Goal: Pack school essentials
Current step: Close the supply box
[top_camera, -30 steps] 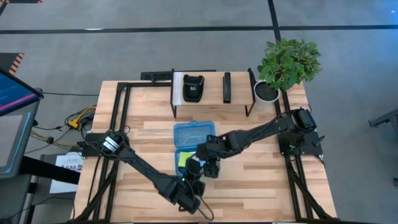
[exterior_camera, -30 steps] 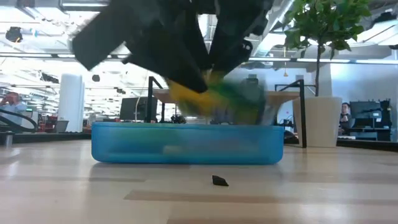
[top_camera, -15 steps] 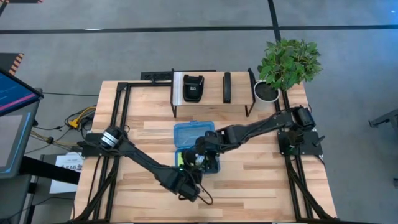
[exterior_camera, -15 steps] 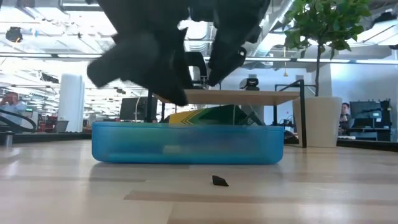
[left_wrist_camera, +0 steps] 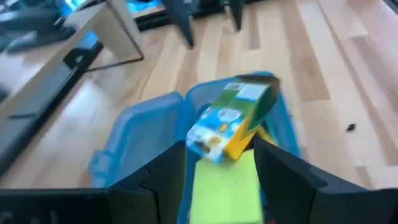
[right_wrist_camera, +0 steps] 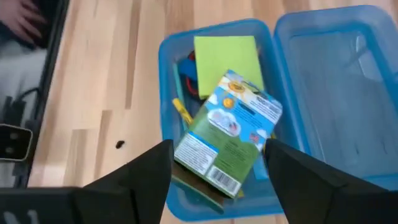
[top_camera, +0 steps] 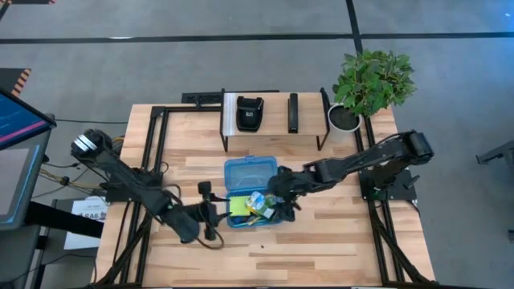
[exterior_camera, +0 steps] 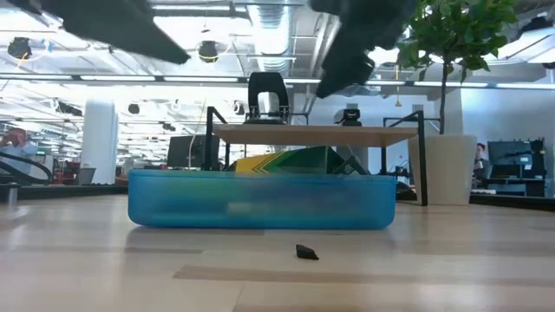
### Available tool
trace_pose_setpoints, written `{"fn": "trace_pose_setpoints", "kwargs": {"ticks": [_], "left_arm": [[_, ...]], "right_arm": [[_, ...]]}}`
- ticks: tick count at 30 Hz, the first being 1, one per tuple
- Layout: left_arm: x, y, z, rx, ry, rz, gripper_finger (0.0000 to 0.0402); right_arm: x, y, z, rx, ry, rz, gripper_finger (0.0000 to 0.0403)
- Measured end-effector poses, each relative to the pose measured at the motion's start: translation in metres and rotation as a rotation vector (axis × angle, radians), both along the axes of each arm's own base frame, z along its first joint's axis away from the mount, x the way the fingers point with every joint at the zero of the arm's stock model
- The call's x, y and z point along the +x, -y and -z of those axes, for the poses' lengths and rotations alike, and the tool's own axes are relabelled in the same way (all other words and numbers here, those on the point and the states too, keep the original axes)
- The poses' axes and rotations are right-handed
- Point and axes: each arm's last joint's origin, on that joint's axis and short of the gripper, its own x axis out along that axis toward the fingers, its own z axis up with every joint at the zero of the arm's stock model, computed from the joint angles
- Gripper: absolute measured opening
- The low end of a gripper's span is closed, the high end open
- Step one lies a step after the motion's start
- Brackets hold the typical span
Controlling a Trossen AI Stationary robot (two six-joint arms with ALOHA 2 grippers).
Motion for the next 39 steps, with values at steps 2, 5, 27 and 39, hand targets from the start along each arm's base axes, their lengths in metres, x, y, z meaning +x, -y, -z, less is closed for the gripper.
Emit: {"fn": "trace_pose_setpoints", "kwargs": {"ticks": [2,5,27,39], "left_arm": [[-0.015,-0.012,0.008,-0.041,0.045,-0.011,0.0179],[-0.027,-0.029,0.018,-0.109,0.102,-0.054,0.0178],[-0.041,-0.102,0.084,-0.275,-0.076,-0.326,0.0178],[-0.047,-0.124,0.097,-0.316,-0.101,-0.363,0.0178]], "right_arm": [[-0.011,0.007,0.006,0.026,0.056,0.028,0.027],[-0.027,0.019,0.022,0.048,0.098,0.095,0.0269],[-0.049,0.09,0.105,0.004,0.004,0.467,0.0269],[-0.053,0.1,0.111,-0.075,-0.046,0.54,0.0199]]}}
